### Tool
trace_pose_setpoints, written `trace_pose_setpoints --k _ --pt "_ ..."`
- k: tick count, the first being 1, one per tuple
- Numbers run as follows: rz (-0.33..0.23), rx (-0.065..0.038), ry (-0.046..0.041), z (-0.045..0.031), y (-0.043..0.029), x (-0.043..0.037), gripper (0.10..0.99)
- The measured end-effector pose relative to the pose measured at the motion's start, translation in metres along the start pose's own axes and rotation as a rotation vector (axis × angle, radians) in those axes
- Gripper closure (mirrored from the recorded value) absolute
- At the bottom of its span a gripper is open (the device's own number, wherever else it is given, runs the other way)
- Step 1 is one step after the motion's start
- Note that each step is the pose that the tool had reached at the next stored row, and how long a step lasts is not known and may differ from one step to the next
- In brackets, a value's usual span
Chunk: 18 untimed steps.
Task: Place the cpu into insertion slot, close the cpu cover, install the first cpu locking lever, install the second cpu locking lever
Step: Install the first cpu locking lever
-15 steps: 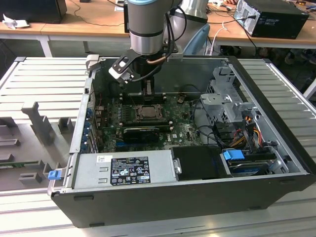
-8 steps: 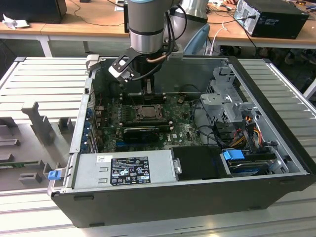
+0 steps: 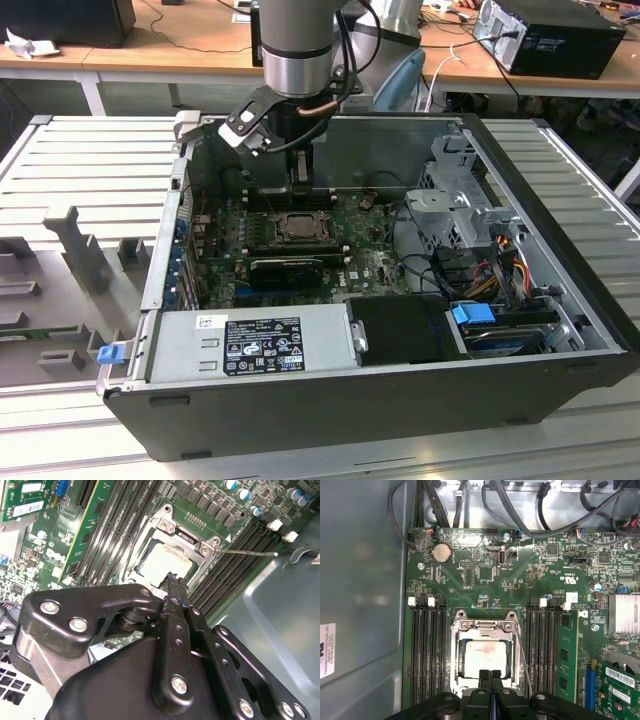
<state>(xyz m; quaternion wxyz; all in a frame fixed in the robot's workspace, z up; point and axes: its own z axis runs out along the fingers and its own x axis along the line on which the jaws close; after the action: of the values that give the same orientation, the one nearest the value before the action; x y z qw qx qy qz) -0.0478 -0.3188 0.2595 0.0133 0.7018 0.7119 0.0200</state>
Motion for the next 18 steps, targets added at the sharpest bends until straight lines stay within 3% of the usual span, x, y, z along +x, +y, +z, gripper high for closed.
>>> trace_pose_setpoints --k 6,12,18 --pt "0.000 0.000 0.0001 -0.0090 0.0004 0.0001 0.980" --pt "0.000 0.000 0.0000 -0.0123 0.0006 0.0001 0.980" --pt "0.000 0.000 0.0001 -0.0246 0.0012 0.0002 0.980"
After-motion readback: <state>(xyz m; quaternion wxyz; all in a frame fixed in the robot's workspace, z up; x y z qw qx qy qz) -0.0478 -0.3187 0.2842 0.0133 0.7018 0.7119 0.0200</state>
